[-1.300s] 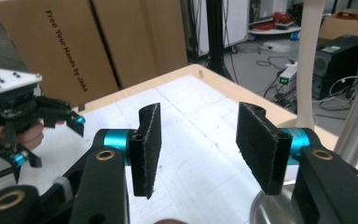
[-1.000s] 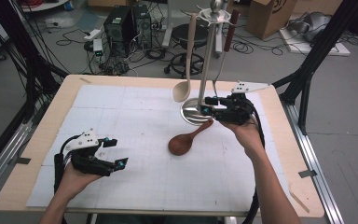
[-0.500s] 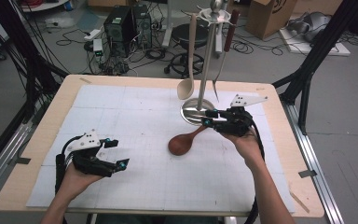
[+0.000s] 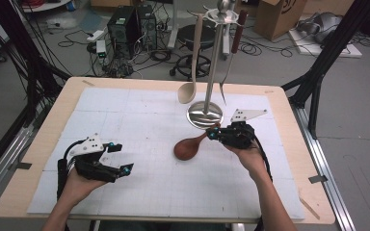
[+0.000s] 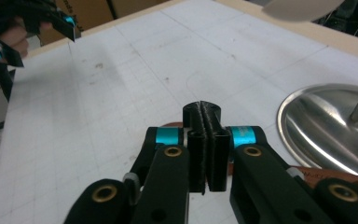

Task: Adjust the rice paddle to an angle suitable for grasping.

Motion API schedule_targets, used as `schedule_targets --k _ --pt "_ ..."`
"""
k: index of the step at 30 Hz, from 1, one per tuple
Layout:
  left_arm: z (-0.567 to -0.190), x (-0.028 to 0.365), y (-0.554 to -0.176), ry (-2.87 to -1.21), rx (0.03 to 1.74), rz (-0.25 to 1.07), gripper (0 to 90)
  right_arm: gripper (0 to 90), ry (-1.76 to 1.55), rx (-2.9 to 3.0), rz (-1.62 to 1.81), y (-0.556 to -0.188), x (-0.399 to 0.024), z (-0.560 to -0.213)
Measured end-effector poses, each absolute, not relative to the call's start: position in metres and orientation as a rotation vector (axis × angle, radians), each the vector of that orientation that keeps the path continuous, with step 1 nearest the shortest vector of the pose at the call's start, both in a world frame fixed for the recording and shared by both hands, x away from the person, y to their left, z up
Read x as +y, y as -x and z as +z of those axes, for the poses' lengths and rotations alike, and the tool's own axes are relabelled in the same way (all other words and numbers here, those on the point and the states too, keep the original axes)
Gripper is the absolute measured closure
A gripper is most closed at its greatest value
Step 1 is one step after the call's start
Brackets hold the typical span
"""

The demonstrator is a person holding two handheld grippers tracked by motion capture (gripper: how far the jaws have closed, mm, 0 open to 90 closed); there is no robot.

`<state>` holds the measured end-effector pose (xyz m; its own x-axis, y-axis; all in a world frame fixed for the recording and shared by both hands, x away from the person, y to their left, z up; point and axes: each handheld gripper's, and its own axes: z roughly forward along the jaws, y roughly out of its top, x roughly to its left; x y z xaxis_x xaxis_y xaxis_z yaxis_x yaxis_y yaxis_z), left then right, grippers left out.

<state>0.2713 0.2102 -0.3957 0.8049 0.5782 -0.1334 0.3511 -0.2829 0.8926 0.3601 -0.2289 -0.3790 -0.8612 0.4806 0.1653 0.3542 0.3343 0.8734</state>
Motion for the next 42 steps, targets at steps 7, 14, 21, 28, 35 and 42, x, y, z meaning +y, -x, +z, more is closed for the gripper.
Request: schedule_targets --k 7,14,21,28,35,42 --pt "-0.396 0.21 -0.271 -1.904 0.701 0.261 16.5 89.7 -0.819 2.483 1.538 -0.362 -0.224 -0.398" --pt "-0.396 0.21 -0.271 -1.903 0.701 0.261 16.5 89.7 -0.89 2.492 1.507 -0.366 -0.222 -0.418" --pt "-0.396 0.21 -0.271 -1.905 0.701 0.257 16.5 89.7 -0.918 2.515 1.443 -0.369 -0.217 -0.435" --pt "-0.396 0.21 -0.271 -1.905 0.7 0.256 16.5 89.6 -0.95 2.521 1.409 -0.375 -0.213 -0.447" --pt "-0.397 0.209 -0.271 -1.905 0.702 0.254 16.5 89.6 -0.958 2.518 1.384 -0.378 -0.209 -0.453" --pt "-0.397 0.209 -0.271 -1.907 0.7 0.253 16.5 89.7 -0.94 2.526 1.371 -0.379 -0.204 -0.454"
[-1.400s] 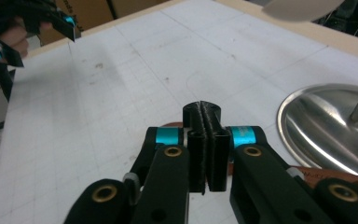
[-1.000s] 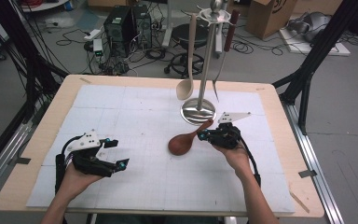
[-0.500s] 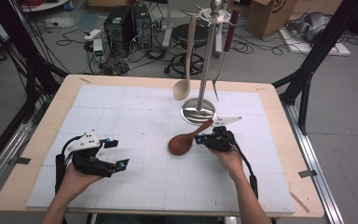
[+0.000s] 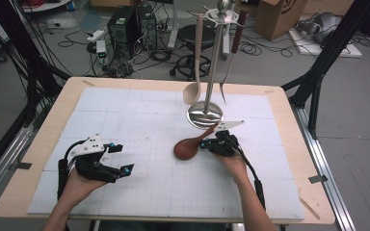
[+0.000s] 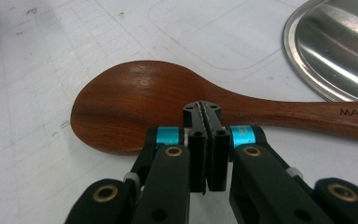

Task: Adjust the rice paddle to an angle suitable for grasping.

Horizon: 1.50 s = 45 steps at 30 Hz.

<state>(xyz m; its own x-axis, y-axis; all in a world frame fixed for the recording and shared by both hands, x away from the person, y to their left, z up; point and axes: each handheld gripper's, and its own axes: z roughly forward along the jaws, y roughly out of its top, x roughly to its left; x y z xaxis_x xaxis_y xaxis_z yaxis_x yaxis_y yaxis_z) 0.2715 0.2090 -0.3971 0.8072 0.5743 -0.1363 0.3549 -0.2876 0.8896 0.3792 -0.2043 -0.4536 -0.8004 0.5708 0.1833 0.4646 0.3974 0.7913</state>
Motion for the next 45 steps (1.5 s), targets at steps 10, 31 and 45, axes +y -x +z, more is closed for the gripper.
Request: schedule_targets --k 10,31,45 --pt "-0.398 0.205 -0.271 -1.912 0.696 0.247 16.5 89.7 -0.875 2.569 1.381 -0.373 -0.186 -0.452" --pt "-0.399 0.204 -0.272 -1.924 0.689 0.245 16.5 89.6 -0.936 2.49 1.447 -0.391 -0.186 -0.44" --pt "-0.4 0.204 -0.272 -1.924 0.69 0.241 16.5 89.2 -1.017 2.472 1.387 -0.418 -0.18 -0.449"
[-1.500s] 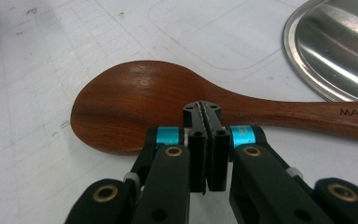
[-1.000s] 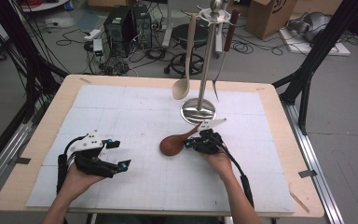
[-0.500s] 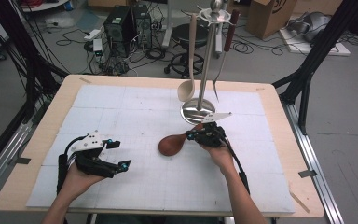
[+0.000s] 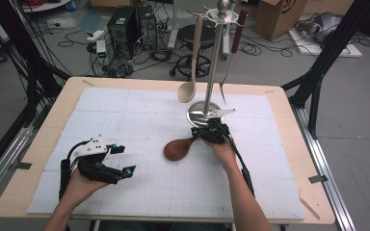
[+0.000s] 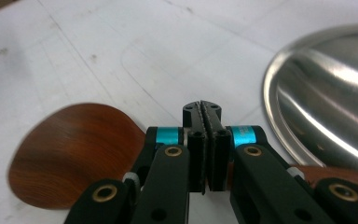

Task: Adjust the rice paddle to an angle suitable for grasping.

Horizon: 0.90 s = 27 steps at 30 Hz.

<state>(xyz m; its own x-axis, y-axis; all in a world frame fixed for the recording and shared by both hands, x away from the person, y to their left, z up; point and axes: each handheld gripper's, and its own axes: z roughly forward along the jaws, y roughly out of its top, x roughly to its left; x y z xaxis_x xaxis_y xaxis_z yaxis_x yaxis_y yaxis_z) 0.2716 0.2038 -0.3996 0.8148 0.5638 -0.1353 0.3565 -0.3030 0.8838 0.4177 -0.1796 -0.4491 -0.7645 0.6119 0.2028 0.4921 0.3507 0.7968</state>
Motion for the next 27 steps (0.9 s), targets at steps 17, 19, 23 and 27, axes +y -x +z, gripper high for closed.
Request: schedule_targets --k 17,19,23,27 --pt "-0.4 0.203 -0.271 -1.922 0.69 0.239 16.5 89.6 -0.924 2.576 1.316 -0.403 -0.17 -0.445" --pt "-0.399 0.203 -0.271 -1.927 0.685 0.239 16.5 89.4 -0.929 2.574 1.314 -0.404 -0.169 -0.446" --pt "-0.399 0.203 -0.271 -1.926 0.683 0.238 16.5 89.6 -0.962 2.556 1.315 -0.407 -0.17 -0.45" --pt "-0.4 0.202 -0.271 -1.929 0.682 0.236 16.5 89.7 -0.962 2.57 1.325 -0.408 -0.171 -0.45"
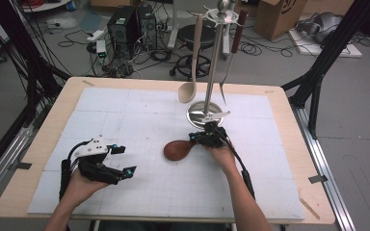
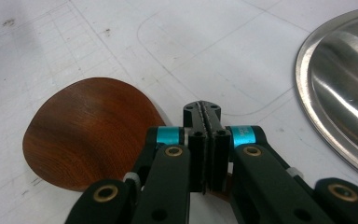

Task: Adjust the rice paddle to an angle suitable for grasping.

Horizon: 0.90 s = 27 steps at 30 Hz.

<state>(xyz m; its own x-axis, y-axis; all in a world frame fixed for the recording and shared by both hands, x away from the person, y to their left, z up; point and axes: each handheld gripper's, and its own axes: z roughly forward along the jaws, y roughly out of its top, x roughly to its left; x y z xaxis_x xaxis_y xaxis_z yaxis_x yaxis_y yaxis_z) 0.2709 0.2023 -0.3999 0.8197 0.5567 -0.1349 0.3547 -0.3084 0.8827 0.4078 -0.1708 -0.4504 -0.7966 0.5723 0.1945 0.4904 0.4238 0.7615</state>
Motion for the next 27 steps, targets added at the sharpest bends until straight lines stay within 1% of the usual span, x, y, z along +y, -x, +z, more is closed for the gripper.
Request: schedule_targets --k 10,27 --pt "-0.399 0.204 -0.271 -1.922 0.685 0.241 16.5 89.7 -0.878 2.683 1.247 -0.397 -0.159 -0.451" --pt "-0.399 0.204 -0.271 -1.926 0.683 0.242 16.5 89.7 -0.767 2.754 1.245 -0.38 -0.138 -0.447"
